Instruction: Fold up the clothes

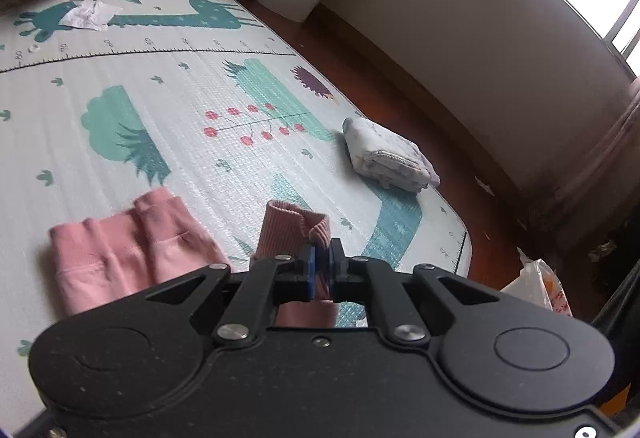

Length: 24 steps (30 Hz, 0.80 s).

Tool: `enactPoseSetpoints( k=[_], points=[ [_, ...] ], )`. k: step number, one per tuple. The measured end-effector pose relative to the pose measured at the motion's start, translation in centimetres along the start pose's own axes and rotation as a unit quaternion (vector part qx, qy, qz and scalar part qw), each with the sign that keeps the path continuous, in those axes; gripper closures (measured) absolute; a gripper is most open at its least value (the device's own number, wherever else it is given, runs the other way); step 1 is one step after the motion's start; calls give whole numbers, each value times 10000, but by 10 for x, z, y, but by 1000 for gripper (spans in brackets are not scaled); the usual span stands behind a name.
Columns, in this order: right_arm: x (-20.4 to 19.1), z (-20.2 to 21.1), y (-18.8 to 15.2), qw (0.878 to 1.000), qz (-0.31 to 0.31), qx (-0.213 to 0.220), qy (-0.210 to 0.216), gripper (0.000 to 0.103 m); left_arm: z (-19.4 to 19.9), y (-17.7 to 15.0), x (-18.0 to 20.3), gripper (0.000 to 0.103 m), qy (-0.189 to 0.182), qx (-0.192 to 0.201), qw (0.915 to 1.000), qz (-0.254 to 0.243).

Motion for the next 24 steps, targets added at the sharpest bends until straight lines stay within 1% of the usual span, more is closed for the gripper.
enactPoseSetpoints(
  k=[2, 3, 4, 6, 7, 8, 9, 10, 11, 12, 14, 16, 18, 19, 21, 22, 23, 24],
  points=[
    [12, -4, 10, 9996, -232, 117, -52, 50, -2, 1, 7, 67, -138, 204, 9996, -107],
    [18, -7, 16, 9994, -315, 136, -88, 50, 3, 1, 2, 50, -128, 321, 9994, 14],
    [26, -10, 21, 9989, -427, 159, -106, 50, 9, -1, -4, 50, -70, 422, 9990, 127],
    [43, -12, 29, 9971, -725, 235, -50, 50, 25, -10, -26, 51, 232, 562, 9976, 330],
    [53, -13, 33, 9956, -887, 285, -62, 50, 33, -17, -35, 53, 409, 595, 9966, 388],
    [62, -14, 36, 9938, -1071, 299, 1, 50, 39, -28, -40, 56, 624, 522, 9961, 334],
    [71, -16, 39, 9913, -1281, 306, 45, 50, 42, -41, -42, 65, 818, 384, 9956, 228],
    [81, -19, 41, 9879, -1515, 311, 67, 50, 45, -55, -43, 71, 1011, 247, 9945, 122],
    [92, -22, 42, 9830, -1810, 281, 150, 50, 47, -69, -43, 74, 1172, 97, 9931, 21],
    [104, -26, 43, 9759, -2156, 245, 218, 50, 45, -86, -40, 80, 1268, -74, 9919, -67],
    [124, -36, 46, 9608, -2739, 224, 366, 49, 36, -117, -30, 84, 1375, -408, 9894, -214],
    [139, -47, 51, 9476, -3147, 200, 504, 49, 21, -144, -19, 89, 1421, -699, 9865, -416],
    [144, -59, 56, 9434, -3262, 185, 575, 49, 9, -161, -7, 89, 1350, -762, 9863, -574],
    [145, -65, 58, 9417, -3311, 152, 582, 49, 4, -167, -4, 89, 1311, -778, 9868, -555],
    [147, -76, 62, 9385, -3383, 70, 686, 49, -5, -180, 2, 89, 1381, -977, 9834, -664],
    [146, -80, 64, 9388, -3357, 29, 769, 54, -9, -186, 5, 89, 1424, -1054, 9814, -739],
    [146, -83, 67, 9401, -3311, -24, 816, 77, -11, -190, 7, 89, 1450, -1049, 9808, -775],
    [147, -84, 68, 9390, -3322, -68, 884, 94, -12, -193, 8, 89, 1460, -1029, 9810, -761]
  ],
)
Point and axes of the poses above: each gripper's, at about its wrist camera, not at the fingertips, and z roughly against the way its jaws point, x to its right, y to its top, the point moved 5 cm from there along -z, roughly the way its jaws point, and after that the axes turned 10 degrees about -z, right-handed, at the moved point
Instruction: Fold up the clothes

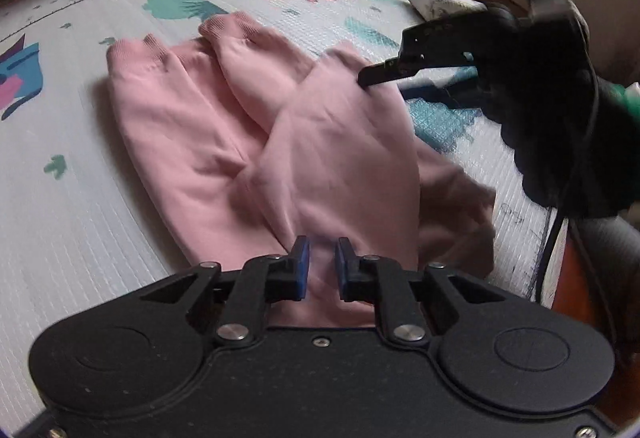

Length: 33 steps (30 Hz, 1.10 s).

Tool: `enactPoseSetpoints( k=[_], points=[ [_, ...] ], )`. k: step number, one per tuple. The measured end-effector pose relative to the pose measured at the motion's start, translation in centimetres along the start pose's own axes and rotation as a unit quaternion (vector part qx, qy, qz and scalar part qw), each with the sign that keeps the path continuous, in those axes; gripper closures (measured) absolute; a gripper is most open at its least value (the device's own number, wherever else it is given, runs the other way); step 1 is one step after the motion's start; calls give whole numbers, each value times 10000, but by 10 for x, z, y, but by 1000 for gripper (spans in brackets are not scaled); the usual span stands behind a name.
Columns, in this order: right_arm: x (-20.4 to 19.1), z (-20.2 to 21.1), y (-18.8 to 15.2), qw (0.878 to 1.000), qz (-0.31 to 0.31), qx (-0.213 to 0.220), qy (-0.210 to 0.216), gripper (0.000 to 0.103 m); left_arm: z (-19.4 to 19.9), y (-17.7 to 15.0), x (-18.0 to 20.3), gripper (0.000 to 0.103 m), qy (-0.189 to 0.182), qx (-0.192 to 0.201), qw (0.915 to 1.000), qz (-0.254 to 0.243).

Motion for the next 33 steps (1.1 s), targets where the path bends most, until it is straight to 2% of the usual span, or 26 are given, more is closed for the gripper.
enactPoseSetpoints(
  k=[6, 9, 11, 13, 15, 17, 19, 22, 24, 25, 27, 28, 33],
  points=[
    [14, 45, 4, 9979, -369, 527, 80, 97, 5, -1, -10, 89, -206, 76, 9992, 326],
    [28, 58, -4, 9968, -565, 553, -65, 97, 14, 9, -21, 89, 14, 377, 9984, 427],
    [37, 59, -8, 9958, -742, 512, -125, 97, 14, 15, -25, 89, 130, 450, 9984, 307],
    [40, 61, -9, 9956, -772, 508, -122, 97, 9, 16, -25, 90, 142, 416, 9989, 150],
    [39, 61, -8, 9962, -716, 484, -63, 97, -4, 10, -25, 90, 238, 199, 9995, 47],
    [32, 60, -5, 9971, -595, 470, 10, 97, -10, 6, -28, 90, 231, 140, 9995, 164],
    [24, 58, -1, 9977, -488, 458, 62, 97, 2, 10, -29, 90, 158, 298, 9991, 243],
    [14, 59, 5, 9979, -442, 453, 126, 97, 25, 12, -12, 90, -28, 603, 9979, -227],
    [9, 58, 7, 9985, -353, 407, 10, 97, 27, 5, 6, 90, -245, 528, 9965, -597],
    [7, 57, 7, 9988, -322, 371, -73, 97, 22, -2, 16, 90, -345, 349, 9956, -802],
    [2, 56, 9, 9988, -285, 325, -230, 97, 10, -22, 35, 90, -142, -45, 9894, -1442],
    [-2, 56, 10, 9988, -223, 308, -297, 97, 11, -27, 41, 90, -7, 70, 9859, -1671],
    [-27, 56, 16, 9979, 108, 266, -581, 97, 14, -31, 29, 90, -116, 234, 9955, -913]
  ],
)
Point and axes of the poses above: each gripper's, at about its wrist camera, not at the fingertips, and z roughly against the way its jaws point, x to its right, y to its top, the point moved 5 cm from there along -z, roughly the way its jaws point, and after that the axes turned 10 degrees about -z, right-handed, at the moved point
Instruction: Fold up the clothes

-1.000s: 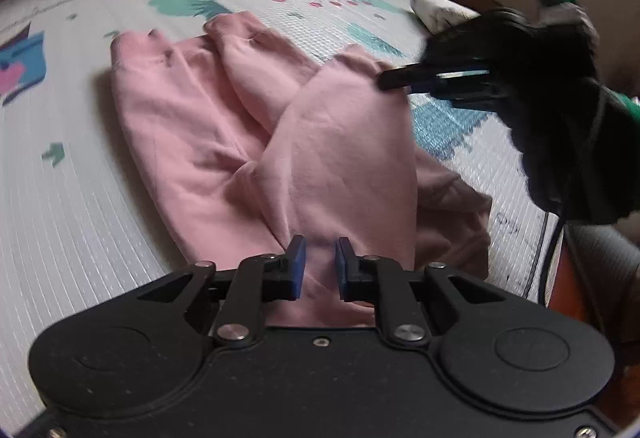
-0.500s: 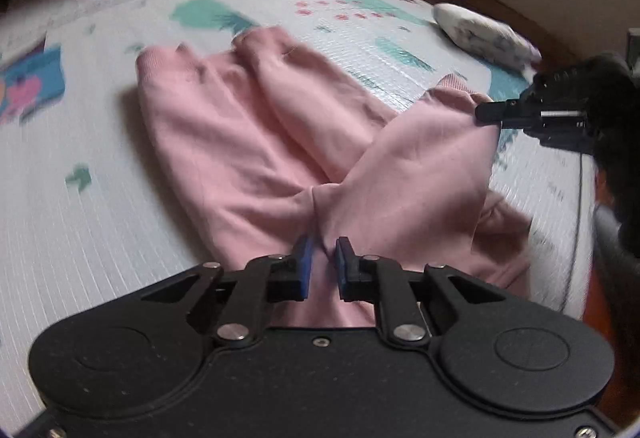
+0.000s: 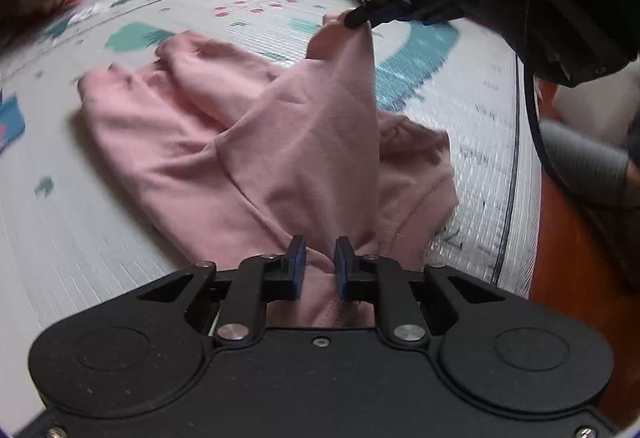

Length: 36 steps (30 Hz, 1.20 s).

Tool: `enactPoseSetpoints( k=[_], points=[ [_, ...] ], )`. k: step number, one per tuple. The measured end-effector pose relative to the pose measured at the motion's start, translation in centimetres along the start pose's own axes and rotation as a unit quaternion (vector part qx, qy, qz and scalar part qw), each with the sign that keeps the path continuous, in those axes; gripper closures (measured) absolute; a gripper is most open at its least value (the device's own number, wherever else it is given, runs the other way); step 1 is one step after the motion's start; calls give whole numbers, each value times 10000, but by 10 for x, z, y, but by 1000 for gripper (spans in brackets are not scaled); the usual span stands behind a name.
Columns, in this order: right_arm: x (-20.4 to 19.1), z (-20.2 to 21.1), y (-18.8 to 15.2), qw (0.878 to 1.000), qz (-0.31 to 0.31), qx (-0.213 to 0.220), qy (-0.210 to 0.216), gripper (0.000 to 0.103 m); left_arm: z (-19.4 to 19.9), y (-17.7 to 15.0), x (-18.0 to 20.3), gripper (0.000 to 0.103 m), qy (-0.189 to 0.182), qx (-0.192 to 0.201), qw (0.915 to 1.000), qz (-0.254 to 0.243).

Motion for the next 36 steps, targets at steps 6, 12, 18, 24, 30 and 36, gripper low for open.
enactPoseSetpoints(
  k=[6, 12, 18, 24, 30, 36],
  points=[
    [-37, -7, 6, 9998, 129, -168, -42, 97, 6, -8, -11, 90, -249, 130, 9974, 670],
    [-85, -23, 1, 9984, 428, -363, 39, 97, 11, -16, -18, 90, -350, 264, 9937, 1030],
    [-122, -32, -8, 9975, 580, -391, 113, 97, 21, -22, -26, 90, -364, 471, 9872, 1481],
    [-94, 3, -4, 9993, 372, 88, -20, 97, 30, 1, -45, 90, 118, 864, 9856, 1448],
    [-44, 22, -13, 9997, 33, 213, -85, 97, -4, 37, -54, 95, 244, 650, 9953, 682],
    [-35, 26, -15, 9993, 62, 369, 36, 97, -38, 38, -62, 97, 254, 93, 9974, 673]
  ],
)
Point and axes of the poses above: each gripper's, at about its wrist camera, not at the fingertips, and z roughly against the way its jaws point, x to its right, y to its top, the point moved 5 cm from there along -z, roughly the way its jaws point, and after that the axes turned 10 degrees about -z, right-handed, at the moved point
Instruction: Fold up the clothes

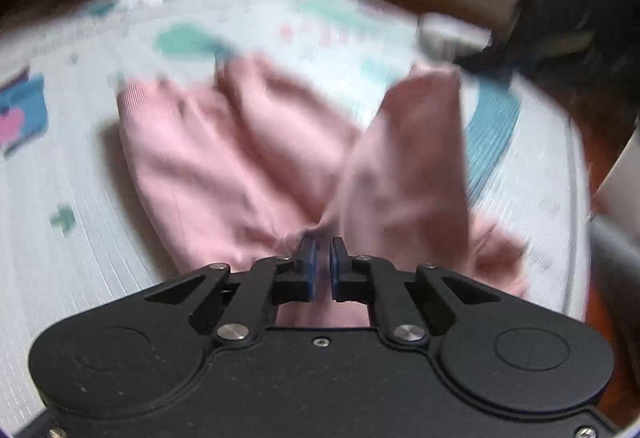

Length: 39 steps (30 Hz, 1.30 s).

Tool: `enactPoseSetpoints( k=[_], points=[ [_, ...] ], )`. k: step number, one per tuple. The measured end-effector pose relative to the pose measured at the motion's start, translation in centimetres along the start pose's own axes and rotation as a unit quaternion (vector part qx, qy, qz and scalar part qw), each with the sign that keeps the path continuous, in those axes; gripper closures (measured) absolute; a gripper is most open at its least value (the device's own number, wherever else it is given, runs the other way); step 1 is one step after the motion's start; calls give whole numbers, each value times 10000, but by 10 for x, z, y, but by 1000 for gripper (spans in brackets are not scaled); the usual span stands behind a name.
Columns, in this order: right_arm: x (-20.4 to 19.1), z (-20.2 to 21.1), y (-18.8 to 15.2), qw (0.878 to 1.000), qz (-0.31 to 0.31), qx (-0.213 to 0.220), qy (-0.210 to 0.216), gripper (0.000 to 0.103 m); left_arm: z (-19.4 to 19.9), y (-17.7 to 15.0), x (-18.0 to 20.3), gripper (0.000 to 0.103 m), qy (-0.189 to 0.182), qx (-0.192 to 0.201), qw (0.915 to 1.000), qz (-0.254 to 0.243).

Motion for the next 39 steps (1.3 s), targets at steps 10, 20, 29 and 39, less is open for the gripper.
enactPoseSetpoints(
  k=[10, 20, 29, 39],
  points=[
    [18, -8, -2, 9993, -351, -136, 29, 91, 23, 7, -14, 97, 32, 285, 9991, 327],
    [100, -50, -9, 9800, -1969, -186, 202, 45, 28, -1, -8, 97, 204, 229, 9982, 514],
    [104, -74, -5, 9702, -2202, -392, 936, 94, 29, -5, -5, 96, 267, 185, 9976, 611],
    [101, -30, -4, 9752, -2013, -150, 905, 94, 23, 9, -8, 96, 139, 391, 9960, 790]
  ],
)
Point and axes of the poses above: each gripper's, at about its wrist camera, not at the fingertips, and z roughly against the way its jaws point, x to its right, y to its top, the point moved 5 cm from there along -z, roughly the way its jaws point, and after that the axes turned 10 degrees about -z, right-handed, at the moved point
